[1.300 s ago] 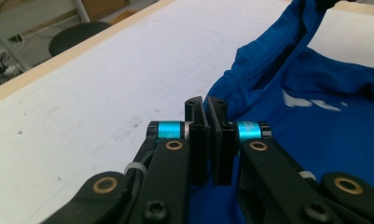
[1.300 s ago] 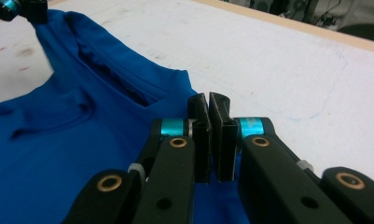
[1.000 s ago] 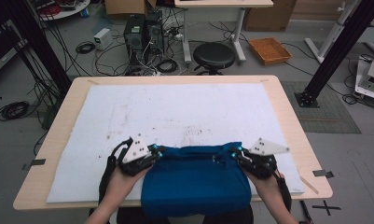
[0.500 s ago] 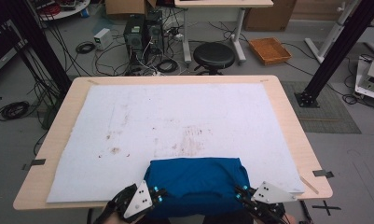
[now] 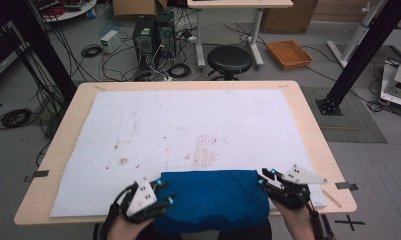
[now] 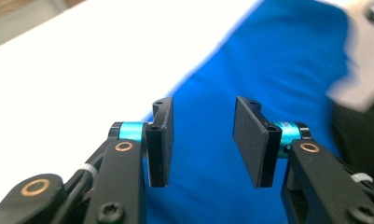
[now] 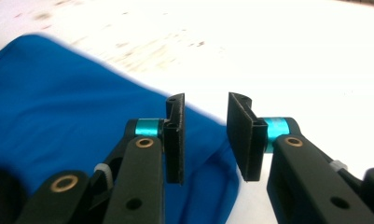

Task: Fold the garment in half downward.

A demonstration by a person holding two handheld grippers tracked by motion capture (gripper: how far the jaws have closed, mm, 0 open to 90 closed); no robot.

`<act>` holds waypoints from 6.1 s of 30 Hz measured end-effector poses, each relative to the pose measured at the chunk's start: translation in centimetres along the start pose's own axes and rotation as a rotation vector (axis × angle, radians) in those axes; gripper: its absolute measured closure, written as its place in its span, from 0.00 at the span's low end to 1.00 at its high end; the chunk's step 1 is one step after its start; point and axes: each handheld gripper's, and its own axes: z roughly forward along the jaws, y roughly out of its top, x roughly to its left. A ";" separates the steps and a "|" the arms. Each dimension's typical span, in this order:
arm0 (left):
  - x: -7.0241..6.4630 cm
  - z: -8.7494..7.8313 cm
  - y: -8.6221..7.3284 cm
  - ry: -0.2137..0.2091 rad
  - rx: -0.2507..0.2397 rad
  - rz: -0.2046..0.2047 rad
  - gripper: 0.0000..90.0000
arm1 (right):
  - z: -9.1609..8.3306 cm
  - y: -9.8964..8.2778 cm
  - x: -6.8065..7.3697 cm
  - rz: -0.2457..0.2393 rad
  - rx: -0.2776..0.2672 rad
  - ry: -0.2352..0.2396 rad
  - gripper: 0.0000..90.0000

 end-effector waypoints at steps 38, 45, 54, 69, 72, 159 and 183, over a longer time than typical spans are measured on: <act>6.4 4.2 -2.1 -0.009 0.163 -0.346 0.95 | 4.7 -0.7 -3.7 0.128 0.152 0.081 0.94; 9.6 4.9 -0.5 0.018 0.128 -0.356 0.95 | 6.1 1.7 -5.2 0.120 0.094 0.096 0.94; 13.7 7.2 2.2 0.105 0.149 -0.279 0.95 | 9.7 5.2 -8.0 0.079 0.095 0.069 0.94; 17.5 11.2 2.1 0.177 0.196 -0.298 0.95 | 14.6 7.5 -10.7 0.075 0.145 0.002 0.94; 17.6 11.3 2.1 0.181 0.208 -0.285 0.93 | 14.7 7.4 -10.5 0.071 0.151 -0.009 0.93; 7.2 -0.4 0.8 -0.054 0.126 -0.459 0.96 | 2.2 1.6 -2.8 0.101 0.108 0.095 0.99; 2.9 -1.8 -2.5 -0.033 0.239 -0.400 0.71 | -1.3 -2.5 0.0 0.066 0.136 0.093 0.85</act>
